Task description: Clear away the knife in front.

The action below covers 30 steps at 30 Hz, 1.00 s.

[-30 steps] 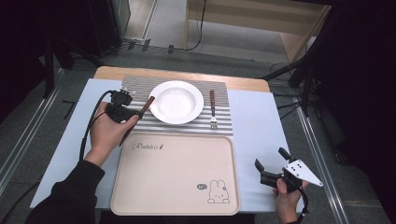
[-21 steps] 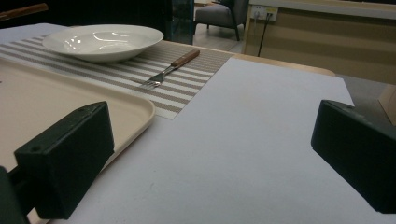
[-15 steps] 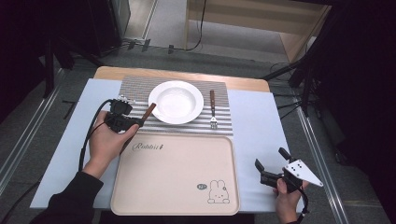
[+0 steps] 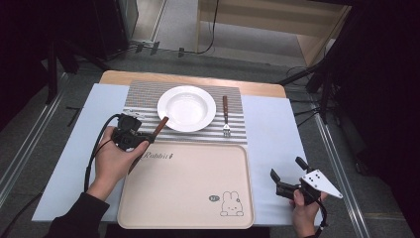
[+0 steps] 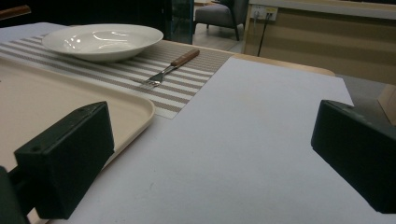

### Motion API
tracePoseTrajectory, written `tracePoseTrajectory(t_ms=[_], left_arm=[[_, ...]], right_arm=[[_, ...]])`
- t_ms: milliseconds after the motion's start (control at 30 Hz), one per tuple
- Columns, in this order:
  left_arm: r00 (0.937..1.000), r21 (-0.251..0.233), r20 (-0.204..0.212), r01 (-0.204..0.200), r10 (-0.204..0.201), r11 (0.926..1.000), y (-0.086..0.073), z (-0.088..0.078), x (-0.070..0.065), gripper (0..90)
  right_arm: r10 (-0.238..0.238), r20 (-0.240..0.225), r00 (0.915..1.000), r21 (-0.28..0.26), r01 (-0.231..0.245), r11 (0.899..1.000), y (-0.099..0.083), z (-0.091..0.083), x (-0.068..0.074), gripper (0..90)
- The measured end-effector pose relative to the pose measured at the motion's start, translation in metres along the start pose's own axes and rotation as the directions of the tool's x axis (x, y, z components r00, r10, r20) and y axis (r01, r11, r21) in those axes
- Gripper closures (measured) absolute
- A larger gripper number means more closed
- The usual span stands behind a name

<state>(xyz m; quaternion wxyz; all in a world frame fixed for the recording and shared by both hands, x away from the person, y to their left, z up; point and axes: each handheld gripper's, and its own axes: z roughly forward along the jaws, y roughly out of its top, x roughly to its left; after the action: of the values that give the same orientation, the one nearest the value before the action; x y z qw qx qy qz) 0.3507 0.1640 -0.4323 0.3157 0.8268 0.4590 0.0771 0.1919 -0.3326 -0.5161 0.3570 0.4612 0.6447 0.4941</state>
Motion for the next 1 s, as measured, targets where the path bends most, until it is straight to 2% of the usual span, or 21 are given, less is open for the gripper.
tracePoseTrajectory(t_ms=[467,833,1000], left_arm=[[0.9999,0.007,0.011,0.004,-0.004,1.0,-0.016,-0.005,-0.009,76.6],[0.9997,0.013,0.014,0.018,-0.018,0.9998,-0.031,-0.01,-0.008,76.5],[0.9998,0.013,0.006,0.017,-0.017,0.9998,-0.039,-0.013,-0.011,76.5]], right_arm=[[-0.001,0.001,1.0,0.002,0.001,1.0,0.0,0.0,0.0,0.0],[-0.001,0.003,1.0,0.004,0.001,1.0,0.0,0.0,0.0,0.0],[-0.002,0.004,1.0,0.004,0.002,1.0,0.0,0.001,0.001,0.0]])
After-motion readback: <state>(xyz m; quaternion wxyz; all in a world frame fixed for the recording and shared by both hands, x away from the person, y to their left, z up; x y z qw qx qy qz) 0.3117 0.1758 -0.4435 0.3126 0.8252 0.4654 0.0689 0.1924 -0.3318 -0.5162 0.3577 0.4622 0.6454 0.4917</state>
